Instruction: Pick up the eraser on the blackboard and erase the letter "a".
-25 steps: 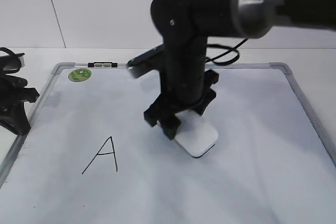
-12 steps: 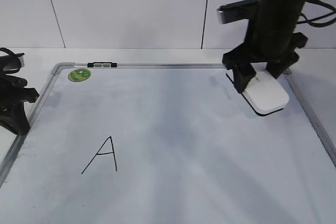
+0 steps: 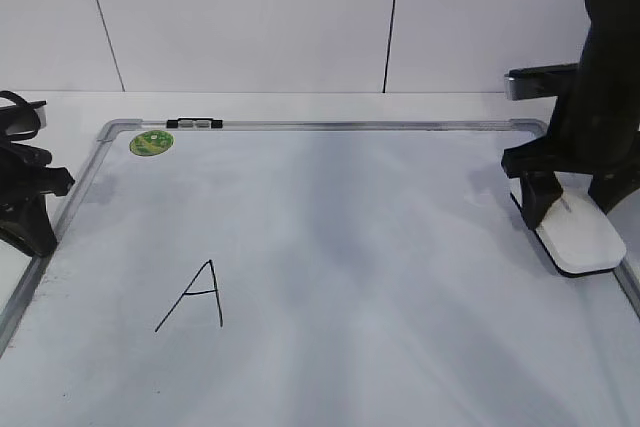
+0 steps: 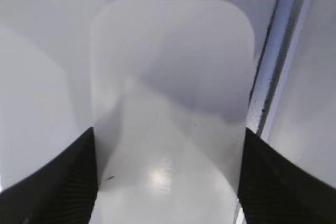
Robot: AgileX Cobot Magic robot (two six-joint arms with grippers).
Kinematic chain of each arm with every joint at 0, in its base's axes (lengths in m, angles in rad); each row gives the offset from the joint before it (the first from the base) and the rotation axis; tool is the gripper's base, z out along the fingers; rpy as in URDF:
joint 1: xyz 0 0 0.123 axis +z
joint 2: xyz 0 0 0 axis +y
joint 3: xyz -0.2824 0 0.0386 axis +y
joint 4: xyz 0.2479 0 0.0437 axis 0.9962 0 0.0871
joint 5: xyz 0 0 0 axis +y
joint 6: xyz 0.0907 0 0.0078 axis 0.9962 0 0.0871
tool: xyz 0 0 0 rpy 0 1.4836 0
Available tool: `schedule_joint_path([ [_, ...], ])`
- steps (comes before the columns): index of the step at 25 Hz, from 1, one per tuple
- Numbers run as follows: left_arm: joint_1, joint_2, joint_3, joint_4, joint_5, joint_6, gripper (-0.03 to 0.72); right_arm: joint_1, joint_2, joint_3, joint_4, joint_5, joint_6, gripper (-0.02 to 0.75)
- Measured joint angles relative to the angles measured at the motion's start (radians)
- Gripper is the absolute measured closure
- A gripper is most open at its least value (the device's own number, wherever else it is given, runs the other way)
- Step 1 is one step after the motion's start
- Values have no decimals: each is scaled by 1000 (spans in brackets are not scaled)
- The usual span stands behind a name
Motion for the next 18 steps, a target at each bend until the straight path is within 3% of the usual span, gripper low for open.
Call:
schedule_joint_path([
  [6,0,0,0,0,0,0,649,-54,-1,87,15,-75,10,167],
  [18,0,0,0,0,0,0,648,-76,-1,96,28,-132,46,167],
])
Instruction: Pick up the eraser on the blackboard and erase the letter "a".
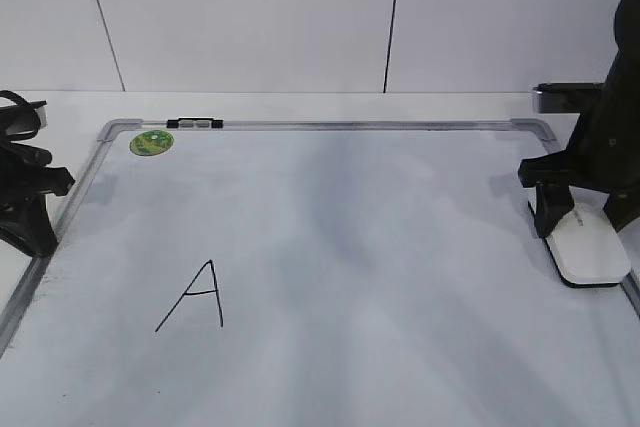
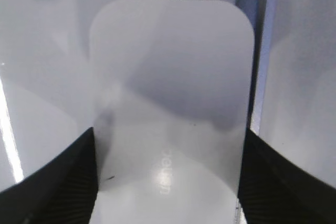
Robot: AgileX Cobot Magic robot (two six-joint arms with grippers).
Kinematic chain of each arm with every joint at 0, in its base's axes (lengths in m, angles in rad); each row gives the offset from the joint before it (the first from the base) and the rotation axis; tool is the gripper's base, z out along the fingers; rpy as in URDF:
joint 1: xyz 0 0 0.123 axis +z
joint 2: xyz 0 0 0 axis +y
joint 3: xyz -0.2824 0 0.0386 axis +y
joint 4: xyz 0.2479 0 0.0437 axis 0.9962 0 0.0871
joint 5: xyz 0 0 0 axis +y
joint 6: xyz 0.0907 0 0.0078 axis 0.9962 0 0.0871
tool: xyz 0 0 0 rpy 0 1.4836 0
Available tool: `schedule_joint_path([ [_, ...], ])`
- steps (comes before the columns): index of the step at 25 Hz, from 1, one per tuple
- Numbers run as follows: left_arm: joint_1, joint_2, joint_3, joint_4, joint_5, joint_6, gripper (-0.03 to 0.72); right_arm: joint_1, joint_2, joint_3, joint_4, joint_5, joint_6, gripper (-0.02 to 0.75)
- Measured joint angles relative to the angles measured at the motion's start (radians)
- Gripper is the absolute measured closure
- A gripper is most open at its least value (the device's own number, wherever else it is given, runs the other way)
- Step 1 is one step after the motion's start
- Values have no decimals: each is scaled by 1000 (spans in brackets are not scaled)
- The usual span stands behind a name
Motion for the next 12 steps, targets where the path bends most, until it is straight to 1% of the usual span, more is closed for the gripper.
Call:
schedule_joint_path([
  [12,0,0,0,0,0,0,648,0,0,0,0,31,5,167],
])
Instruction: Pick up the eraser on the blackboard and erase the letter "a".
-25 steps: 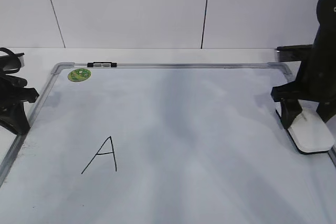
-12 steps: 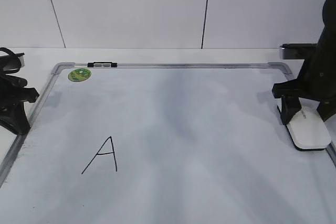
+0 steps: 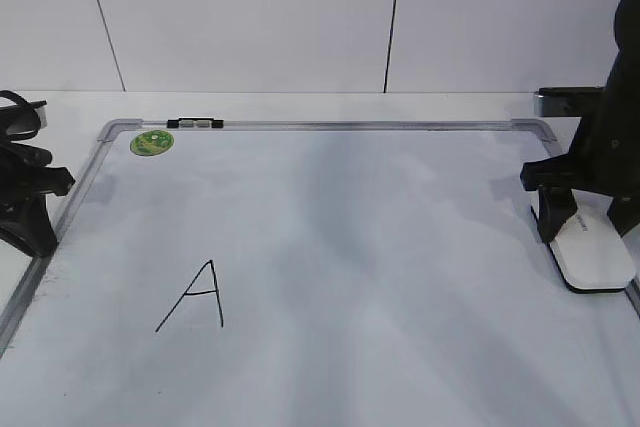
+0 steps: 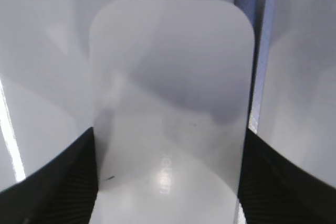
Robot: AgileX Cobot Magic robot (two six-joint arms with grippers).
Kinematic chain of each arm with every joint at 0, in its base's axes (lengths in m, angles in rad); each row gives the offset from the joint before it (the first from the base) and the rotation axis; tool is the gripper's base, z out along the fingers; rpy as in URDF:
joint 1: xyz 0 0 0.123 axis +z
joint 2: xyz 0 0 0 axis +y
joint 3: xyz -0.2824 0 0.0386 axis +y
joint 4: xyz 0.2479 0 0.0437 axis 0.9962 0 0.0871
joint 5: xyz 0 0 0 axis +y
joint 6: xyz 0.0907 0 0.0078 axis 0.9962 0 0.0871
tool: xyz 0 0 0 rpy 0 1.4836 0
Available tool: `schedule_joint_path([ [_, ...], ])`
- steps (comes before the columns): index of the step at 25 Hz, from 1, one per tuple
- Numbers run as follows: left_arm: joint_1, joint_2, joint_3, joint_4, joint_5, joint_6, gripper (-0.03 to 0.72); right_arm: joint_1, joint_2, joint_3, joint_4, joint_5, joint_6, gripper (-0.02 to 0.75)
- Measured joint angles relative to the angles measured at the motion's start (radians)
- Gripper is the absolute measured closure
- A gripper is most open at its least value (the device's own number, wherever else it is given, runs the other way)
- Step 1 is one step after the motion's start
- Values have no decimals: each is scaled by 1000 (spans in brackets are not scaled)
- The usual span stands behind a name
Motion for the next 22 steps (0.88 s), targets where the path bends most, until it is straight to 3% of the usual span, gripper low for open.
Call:
schedule_joint_path([
  [8,0,0,0,0,0,0,648,0,0,0,-15,0,2,167],
  [14,0,0,0,0,0,0,649,0,-2,0,-22,-7,6,75],
  [22,0,0,0,0,0,0,648,0,-9,-57,-25,10,6,61],
])
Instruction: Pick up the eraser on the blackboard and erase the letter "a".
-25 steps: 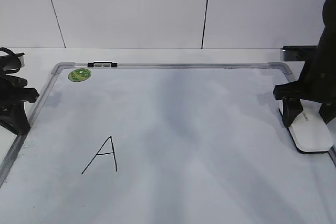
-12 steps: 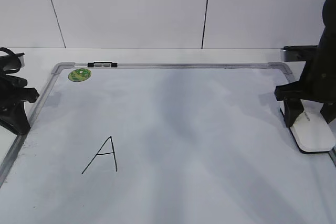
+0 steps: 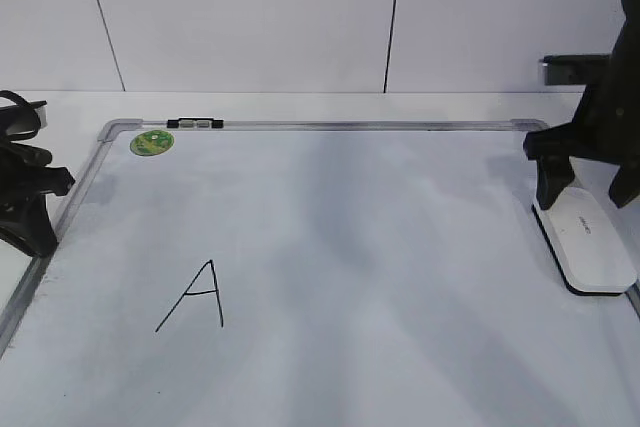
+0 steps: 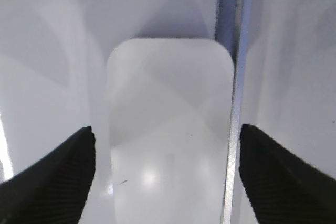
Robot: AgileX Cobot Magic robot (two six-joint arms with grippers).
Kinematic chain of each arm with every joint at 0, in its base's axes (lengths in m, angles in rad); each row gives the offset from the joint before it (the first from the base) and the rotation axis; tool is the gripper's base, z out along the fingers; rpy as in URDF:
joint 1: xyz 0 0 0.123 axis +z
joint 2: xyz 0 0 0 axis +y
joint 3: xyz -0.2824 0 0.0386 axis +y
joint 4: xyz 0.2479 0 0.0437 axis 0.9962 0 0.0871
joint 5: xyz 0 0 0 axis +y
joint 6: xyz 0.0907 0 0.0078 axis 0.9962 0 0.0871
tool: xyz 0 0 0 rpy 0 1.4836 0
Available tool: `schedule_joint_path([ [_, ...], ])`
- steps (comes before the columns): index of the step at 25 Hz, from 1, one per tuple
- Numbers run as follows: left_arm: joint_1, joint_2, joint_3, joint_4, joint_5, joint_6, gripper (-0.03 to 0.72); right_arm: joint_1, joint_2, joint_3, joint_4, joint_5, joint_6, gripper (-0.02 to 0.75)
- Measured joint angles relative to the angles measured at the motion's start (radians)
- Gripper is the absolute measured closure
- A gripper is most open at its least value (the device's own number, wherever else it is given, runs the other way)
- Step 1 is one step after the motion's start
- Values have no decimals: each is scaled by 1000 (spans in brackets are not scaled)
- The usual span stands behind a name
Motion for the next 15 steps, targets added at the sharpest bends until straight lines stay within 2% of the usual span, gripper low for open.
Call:
schedule_joint_path([
  [6,0,0,0,4,-1,1,618,0,-36,-122,0,116,0,63],
  [12,0,4,-8,32,-4,5,427,0,-42,-130,0,140,-21,69],
  [15,0,17,-55,32,41,5,375,0,-42,-130,0,147,-25,71],
])
